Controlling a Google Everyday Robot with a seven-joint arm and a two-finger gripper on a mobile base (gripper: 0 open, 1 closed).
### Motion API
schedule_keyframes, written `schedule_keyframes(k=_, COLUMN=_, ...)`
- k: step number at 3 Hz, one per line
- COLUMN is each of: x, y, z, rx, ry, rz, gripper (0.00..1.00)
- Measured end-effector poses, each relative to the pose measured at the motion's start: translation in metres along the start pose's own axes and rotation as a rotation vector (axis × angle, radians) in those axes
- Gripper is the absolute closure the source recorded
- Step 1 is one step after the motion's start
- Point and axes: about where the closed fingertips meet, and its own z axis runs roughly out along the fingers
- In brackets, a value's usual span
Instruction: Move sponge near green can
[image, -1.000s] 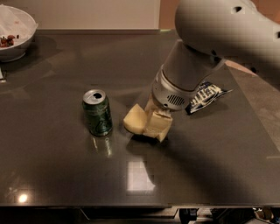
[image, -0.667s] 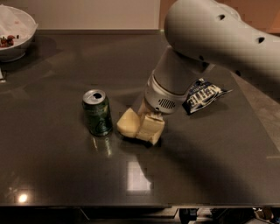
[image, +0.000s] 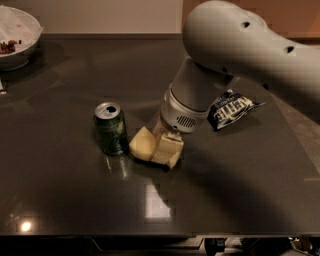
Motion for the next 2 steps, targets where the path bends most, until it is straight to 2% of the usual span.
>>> schedule_keyframes(k=1, x=-0.0006, y=0.0008, z=0.0000, rx=0.001, ry=0.001, rz=-0.002, gripper=0.13)
schedule_keyframes(k=2, x=-0.0012, y=0.0016, z=-0.0001, rx=0.001, ry=0.002, rz=-0.004, gripper=0.00)
